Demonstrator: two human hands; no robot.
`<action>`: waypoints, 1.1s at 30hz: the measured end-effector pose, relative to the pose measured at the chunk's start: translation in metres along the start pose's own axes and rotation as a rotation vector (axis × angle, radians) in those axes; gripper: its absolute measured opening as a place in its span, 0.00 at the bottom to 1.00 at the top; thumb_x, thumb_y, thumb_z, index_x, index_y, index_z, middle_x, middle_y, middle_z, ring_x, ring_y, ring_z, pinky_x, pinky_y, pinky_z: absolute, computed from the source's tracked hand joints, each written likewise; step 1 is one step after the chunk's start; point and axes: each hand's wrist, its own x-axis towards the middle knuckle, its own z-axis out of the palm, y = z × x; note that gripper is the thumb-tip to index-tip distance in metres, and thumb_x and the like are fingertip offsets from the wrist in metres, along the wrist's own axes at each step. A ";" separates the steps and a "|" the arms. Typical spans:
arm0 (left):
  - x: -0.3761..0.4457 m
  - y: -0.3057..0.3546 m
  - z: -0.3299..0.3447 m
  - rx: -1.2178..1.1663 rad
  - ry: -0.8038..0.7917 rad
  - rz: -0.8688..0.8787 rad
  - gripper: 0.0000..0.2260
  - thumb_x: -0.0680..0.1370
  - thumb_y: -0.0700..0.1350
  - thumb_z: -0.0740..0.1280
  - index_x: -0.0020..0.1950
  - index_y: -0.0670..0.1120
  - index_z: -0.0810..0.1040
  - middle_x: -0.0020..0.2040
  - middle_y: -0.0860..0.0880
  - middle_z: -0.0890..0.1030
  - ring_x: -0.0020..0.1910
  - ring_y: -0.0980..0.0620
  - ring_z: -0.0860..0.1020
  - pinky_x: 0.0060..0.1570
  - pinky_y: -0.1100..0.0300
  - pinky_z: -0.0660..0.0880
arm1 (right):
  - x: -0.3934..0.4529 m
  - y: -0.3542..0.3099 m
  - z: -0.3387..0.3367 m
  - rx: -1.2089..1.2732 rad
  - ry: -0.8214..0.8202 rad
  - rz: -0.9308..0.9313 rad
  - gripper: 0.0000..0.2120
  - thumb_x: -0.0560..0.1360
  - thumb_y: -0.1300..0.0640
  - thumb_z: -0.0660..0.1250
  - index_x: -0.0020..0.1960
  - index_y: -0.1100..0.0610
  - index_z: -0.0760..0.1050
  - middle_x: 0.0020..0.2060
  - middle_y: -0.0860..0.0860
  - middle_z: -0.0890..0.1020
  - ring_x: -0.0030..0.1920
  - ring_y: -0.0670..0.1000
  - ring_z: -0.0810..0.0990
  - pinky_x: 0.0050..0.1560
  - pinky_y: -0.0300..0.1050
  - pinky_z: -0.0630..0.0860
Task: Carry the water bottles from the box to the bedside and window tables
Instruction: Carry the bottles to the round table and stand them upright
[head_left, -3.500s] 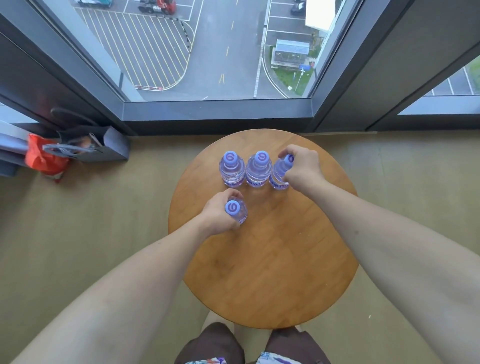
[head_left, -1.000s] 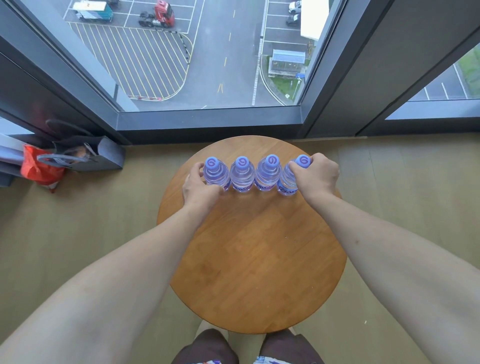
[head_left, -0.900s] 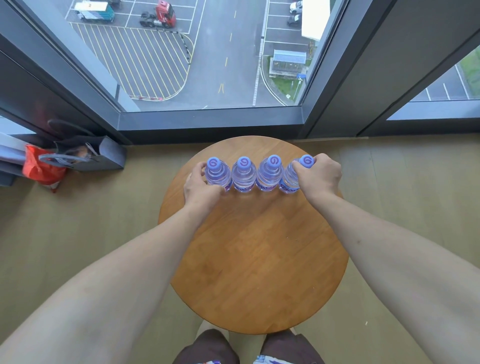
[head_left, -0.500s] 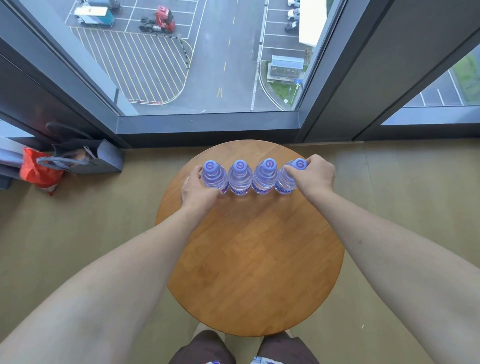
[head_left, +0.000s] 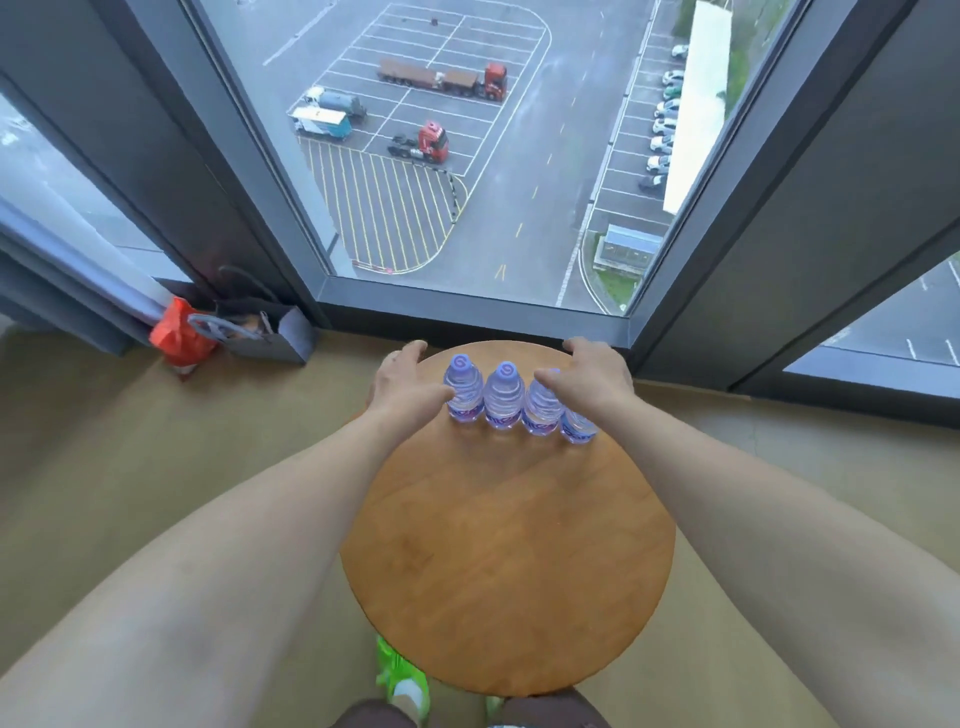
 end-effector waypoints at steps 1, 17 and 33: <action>-0.009 0.000 -0.010 0.014 0.010 0.014 0.35 0.73 0.46 0.75 0.79 0.52 0.67 0.77 0.48 0.69 0.75 0.46 0.68 0.71 0.54 0.66 | -0.009 -0.013 0.000 -0.029 -0.015 -0.046 0.29 0.73 0.40 0.68 0.70 0.53 0.73 0.65 0.56 0.78 0.67 0.61 0.74 0.62 0.52 0.74; -0.198 -0.203 -0.256 0.113 0.469 -0.004 0.29 0.73 0.55 0.73 0.73 0.51 0.73 0.69 0.45 0.76 0.68 0.41 0.74 0.65 0.49 0.74 | -0.257 -0.295 0.111 -0.297 -0.056 -0.736 0.25 0.74 0.38 0.69 0.66 0.47 0.73 0.62 0.53 0.77 0.65 0.60 0.72 0.61 0.54 0.72; -0.563 -0.599 -0.426 -0.028 0.832 -0.725 0.31 0.75 0.54 0.71 0.77 0.53 0.68 0.77 0.48 0.66 0.76 0.43 0.62 0.72 0.47 0.66 | -0.686 -0.526 0.415 -0.593 -0.383 -1.564 0.36 0.74 0.36 0.68 0.76 0.47 0.62 0.69 0.55 0.72 0.70 0.61 0.68 0.64 0.59 0.69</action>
